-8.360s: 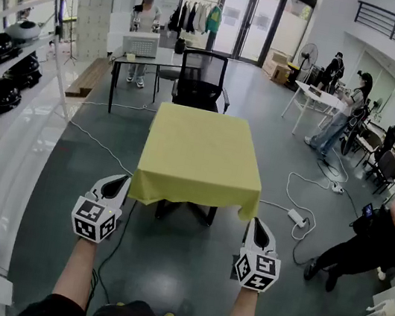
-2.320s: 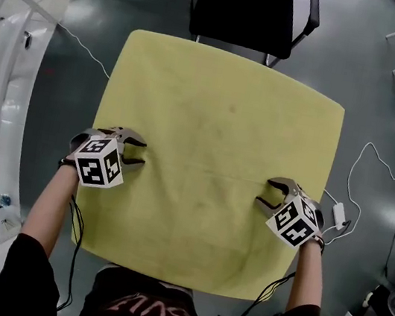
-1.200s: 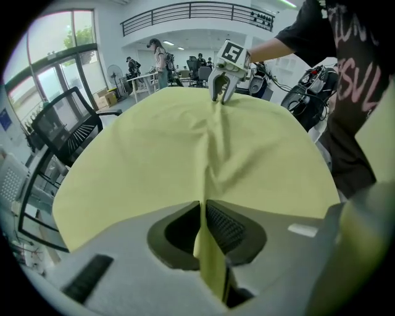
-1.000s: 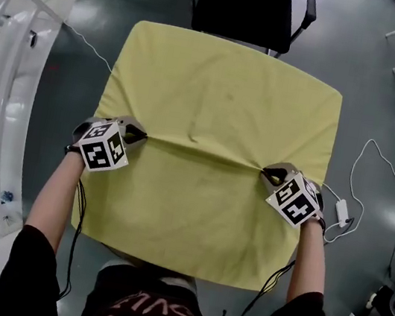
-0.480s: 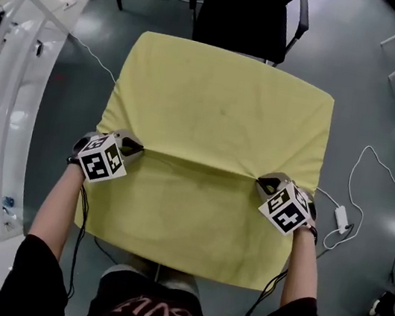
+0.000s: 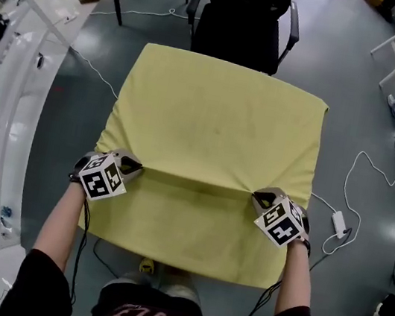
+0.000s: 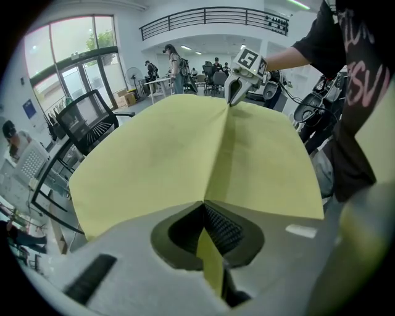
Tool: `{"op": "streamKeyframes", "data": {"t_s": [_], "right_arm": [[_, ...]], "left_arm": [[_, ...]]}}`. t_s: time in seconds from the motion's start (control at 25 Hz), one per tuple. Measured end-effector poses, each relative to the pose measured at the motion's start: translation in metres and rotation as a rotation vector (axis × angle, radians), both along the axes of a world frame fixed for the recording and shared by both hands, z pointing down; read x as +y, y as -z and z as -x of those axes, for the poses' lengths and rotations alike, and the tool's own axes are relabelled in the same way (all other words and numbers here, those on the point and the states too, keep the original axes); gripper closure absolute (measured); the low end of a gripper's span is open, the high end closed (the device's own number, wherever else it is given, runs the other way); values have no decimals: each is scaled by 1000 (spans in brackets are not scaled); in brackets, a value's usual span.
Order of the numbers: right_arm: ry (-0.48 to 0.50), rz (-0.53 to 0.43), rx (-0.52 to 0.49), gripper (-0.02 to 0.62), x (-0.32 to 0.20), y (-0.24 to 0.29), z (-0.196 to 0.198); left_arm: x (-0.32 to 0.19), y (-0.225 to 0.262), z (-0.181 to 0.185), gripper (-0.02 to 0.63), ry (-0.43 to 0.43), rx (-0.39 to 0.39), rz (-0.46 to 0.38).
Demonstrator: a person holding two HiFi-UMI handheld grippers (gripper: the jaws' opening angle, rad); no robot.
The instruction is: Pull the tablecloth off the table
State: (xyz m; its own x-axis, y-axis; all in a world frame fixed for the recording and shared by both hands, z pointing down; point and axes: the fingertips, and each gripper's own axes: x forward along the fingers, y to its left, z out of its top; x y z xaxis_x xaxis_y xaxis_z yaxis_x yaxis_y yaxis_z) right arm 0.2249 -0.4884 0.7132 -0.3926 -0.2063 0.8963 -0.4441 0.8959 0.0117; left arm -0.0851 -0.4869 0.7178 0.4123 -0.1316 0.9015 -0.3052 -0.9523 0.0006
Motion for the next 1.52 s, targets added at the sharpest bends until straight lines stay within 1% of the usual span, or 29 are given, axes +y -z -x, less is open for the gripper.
{"op": "streamKeyframes", "data": {"t_s": [0.16,0.36,0.56,0.64,0.8,0.96,1.0,1.12,1.2,1.28,1.36,1.52], "right_arm": [[-14,-12,7,576,34,8,3],[-43,-39,12,576,85,26,6],[-62,-75,19,576,144,49,12],[-60,-85,20,577,172,58,20],[-53,-112,33,576,239,71,30],[-54,-133,41,576,312,82,42],[-55,-145,41,577,329,87,45],[-107,-215,-3,577,371,111,53],[-152,-245,-44,577,398,128,56],[-176,-275,-57,577,422,145,57],[-189,-306,-67,577,443,160,57],[-246,-366,-128,577,471,183,52]], "left_arm": [[36,6,3,598,3,17,0],[88,17,6,598,17,61,-4],[141,35,11,598,9,72,-56],[164,46,18,598,-1,72,-76],[220,64,28,598,5,105,-109],[289,74,39,598,-45,73,-137],[305,78,42,598,-46,76,-148],[346,98,50,598,-13,123,-178],[371,110,53,598,-4,144,-202],[393,123,53,598,9,166,-227],[412,135,52,598,33,185,-249],[436,160,47,598,105,240,-304]]}}
